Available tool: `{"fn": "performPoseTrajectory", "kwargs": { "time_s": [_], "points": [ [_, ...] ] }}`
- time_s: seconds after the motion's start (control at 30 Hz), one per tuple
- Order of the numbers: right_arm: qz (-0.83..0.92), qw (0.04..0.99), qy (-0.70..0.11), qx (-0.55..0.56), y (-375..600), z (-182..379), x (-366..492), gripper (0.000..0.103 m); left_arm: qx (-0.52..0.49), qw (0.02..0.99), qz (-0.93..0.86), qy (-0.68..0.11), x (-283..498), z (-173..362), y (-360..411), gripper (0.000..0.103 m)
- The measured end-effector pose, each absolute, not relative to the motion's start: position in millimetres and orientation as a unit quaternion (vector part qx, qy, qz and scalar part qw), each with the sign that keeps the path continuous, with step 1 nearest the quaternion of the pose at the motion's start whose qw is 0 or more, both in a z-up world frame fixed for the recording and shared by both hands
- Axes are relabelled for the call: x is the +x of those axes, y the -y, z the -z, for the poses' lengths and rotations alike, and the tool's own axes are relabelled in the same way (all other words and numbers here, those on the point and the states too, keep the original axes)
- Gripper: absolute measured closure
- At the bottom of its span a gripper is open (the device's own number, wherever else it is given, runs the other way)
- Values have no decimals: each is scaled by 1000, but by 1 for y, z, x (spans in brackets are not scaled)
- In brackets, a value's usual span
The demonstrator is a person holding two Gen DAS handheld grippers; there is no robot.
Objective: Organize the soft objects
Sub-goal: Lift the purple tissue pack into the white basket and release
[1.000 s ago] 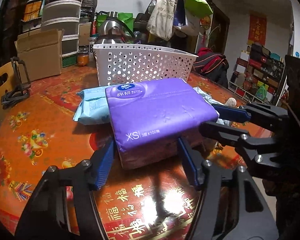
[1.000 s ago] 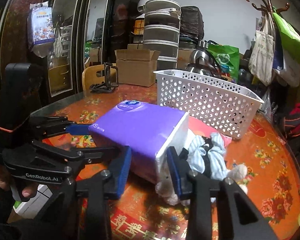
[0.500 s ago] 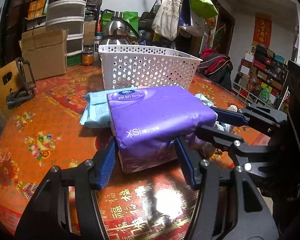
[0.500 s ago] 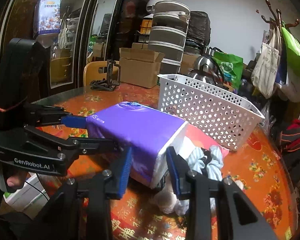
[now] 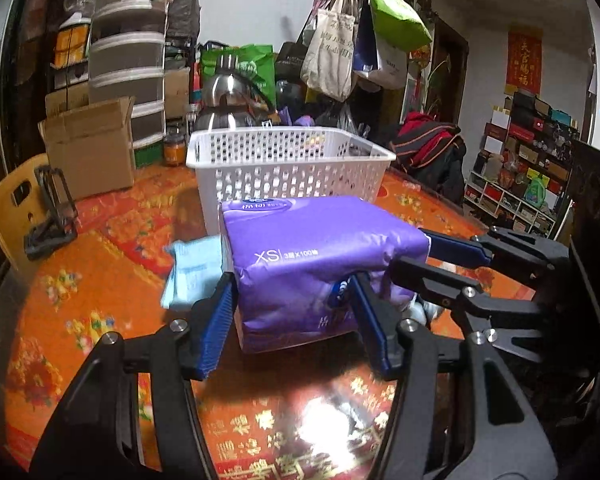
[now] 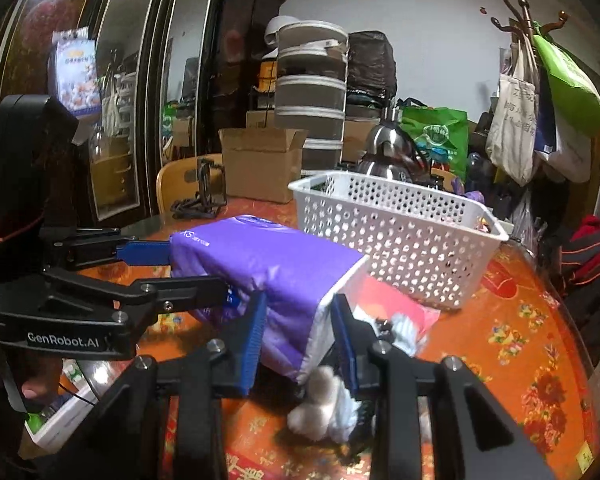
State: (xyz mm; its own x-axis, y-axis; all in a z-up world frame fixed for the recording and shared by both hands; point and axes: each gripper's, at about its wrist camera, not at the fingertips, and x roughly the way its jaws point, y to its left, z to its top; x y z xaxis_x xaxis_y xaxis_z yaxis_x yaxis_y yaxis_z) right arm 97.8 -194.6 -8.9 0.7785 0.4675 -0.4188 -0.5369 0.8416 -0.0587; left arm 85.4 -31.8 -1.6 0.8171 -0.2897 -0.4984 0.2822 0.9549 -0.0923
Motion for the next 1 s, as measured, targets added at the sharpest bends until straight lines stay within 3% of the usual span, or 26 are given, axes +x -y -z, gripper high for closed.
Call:
{"fn": "performPoseTrajectory", "kwargs": {
  "time_s": [0.4, 0.63, 1.0],
  "points": [
    [-258, 947, -169, -89, 208, -67, 142, 71, 3, 965, 146, -219, 134, -79, 53, 48],
    [-257, 948, -171, -80, 221, -104, 203, 72, -4, 961, 156, -230, 209, -116, 68, 49],
    [-253, 939, -225, -60, 234, -114, 332, 72, -22, 940, 154, -303, 358, -109, 77, 49]
  ]
}}
